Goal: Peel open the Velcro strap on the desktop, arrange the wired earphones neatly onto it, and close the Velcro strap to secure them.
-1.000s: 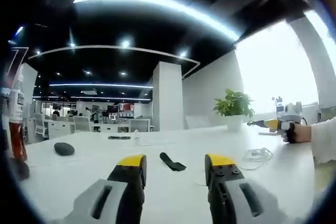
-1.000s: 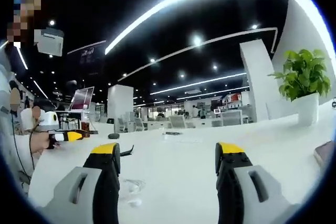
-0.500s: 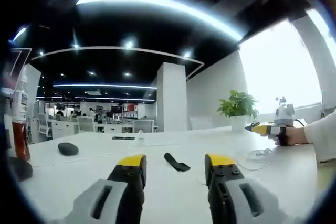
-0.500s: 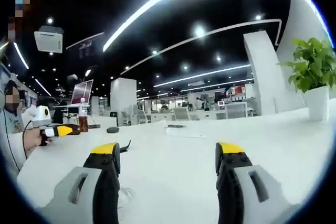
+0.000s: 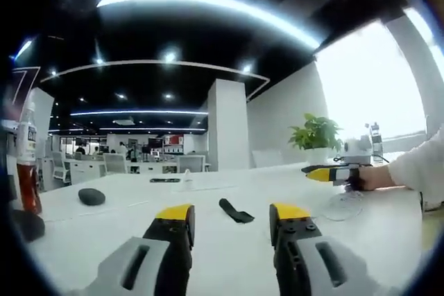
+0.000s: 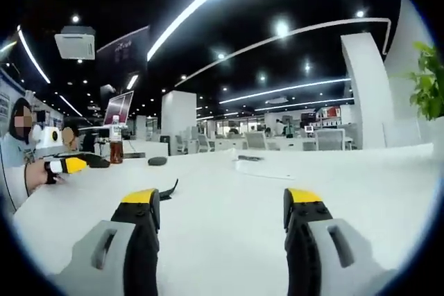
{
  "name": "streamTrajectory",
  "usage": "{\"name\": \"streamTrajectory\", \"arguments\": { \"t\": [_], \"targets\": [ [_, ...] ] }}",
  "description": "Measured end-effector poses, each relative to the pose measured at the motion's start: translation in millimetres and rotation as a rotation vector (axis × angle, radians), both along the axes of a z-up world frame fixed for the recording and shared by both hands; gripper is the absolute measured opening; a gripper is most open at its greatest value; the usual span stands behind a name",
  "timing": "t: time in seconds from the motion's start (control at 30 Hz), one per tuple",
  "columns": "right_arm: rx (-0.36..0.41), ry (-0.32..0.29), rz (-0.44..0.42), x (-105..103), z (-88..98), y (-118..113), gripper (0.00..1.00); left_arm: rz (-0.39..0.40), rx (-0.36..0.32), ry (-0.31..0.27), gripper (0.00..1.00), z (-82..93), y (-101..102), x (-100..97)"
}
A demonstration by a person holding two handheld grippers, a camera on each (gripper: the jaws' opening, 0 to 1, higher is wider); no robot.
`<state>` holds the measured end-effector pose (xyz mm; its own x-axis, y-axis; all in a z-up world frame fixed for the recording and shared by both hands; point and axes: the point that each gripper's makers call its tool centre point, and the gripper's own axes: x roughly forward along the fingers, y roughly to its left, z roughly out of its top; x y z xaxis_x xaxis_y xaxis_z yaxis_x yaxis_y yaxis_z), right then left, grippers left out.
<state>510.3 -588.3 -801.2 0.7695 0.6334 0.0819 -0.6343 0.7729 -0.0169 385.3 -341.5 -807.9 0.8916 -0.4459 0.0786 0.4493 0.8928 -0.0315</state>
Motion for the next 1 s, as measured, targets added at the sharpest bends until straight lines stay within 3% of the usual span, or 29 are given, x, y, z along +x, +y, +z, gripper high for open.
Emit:
{"name": "streamTrajectory", "arguments": {
  "t": [0.47,1.0],
  "targets": [
    [0.094,0.025,0.109,18.4,6.6,61.5,0.68,0.027,0.006,0.003,0.47,-0.9,3.4,3.1],
    [0.034,0.045,0.221,25.3,-4.6,125.9,0.68,0.034,0.007,0.003,0.47,-1.6,4.2,5.4]
  ]
}}
